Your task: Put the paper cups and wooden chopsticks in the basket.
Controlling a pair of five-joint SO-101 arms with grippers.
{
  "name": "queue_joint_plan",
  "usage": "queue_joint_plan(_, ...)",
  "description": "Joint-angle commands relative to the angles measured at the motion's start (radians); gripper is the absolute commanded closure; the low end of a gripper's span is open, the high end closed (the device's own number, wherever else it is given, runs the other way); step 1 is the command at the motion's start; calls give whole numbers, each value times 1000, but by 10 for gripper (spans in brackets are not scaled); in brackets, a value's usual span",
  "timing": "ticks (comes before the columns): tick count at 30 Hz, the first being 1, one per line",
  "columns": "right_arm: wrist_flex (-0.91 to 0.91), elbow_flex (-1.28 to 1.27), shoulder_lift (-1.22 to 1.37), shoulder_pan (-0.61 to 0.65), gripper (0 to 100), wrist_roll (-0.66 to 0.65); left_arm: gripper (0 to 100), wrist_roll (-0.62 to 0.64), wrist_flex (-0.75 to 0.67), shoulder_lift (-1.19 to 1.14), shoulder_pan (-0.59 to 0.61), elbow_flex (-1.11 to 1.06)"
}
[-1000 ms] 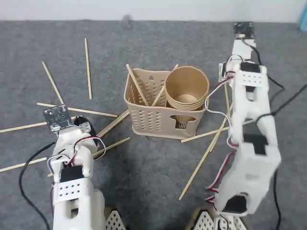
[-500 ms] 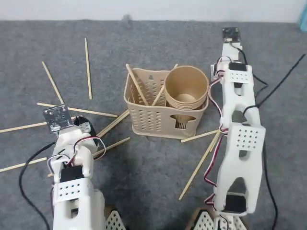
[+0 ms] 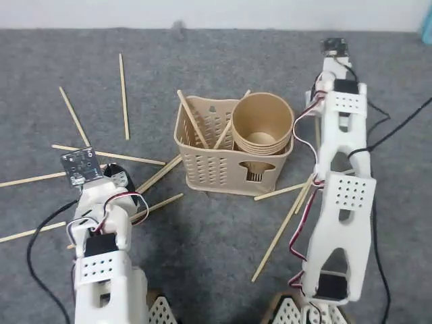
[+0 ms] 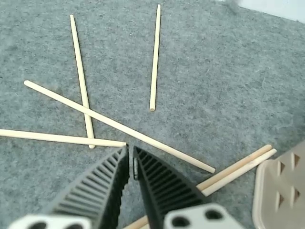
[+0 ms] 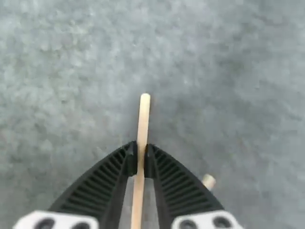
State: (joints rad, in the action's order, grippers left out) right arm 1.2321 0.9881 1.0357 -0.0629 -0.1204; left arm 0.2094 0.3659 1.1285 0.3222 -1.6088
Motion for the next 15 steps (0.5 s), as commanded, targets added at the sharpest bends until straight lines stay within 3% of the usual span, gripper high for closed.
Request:
queue_joint_plan(1,166,192,-30,-30,991,-9,987,-8,-32,17,2,5)
queue_joint_plan(8,547,595,-30,-45,991,-8,987,-8,-32,17,5,5)
queue_joint_plan(10,572,697,-30,-50,991,-2,987,-8,-32,17,5,5)
queue_joint_plan(15,572,655,-136,-116,991,0,987,-8,-32,17,6,5)
